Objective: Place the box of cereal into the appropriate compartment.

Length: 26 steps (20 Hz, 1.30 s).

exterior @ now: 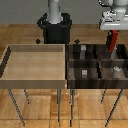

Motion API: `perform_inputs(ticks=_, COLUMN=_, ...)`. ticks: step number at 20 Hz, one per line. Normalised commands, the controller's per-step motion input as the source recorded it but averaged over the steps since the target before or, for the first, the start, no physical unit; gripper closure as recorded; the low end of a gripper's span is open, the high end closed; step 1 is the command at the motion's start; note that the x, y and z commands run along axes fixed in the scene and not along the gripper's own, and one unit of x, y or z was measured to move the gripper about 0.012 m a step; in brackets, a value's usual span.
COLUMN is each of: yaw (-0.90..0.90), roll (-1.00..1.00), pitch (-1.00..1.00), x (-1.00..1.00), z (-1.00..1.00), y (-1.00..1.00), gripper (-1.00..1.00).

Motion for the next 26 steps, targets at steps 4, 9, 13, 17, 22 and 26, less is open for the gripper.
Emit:
perform_inputs(ticks=4, yaw=0.00, roll=0.00, pitch=0.00, x=0.00, z=-0.25, y=0.00, gripper=1.00)
perform_inputs(ticks=9, yaw=0.00, roll=0.00, pitch=0.00, x=-0.80, z=0.00, y=0.00, gripper=1.00)
perform_inputs(ticks=13, yaw=0.00, roll=0.00, pitch=0.00, x=-0.50, z=0.00, y=0.00, gripper=1.00)
perform_inputs(ticks=17, yaw=0.00, roll=0.00, pitch=0.00, x=-0.50, z=-0.29, y=0.00, gripper=1.00)
perform_inputs(ticks=22, yaw=0.00, roll=0.00, pitch=0.00, x=0.00, z=-1.00, y=0.00, gripper=1.00)
perform_inputs(ticks=26, yaw=0.00, roll=0.00, pitch=0.00, x=0.00, z=-1.00, y=0.08, gripper=1.00)
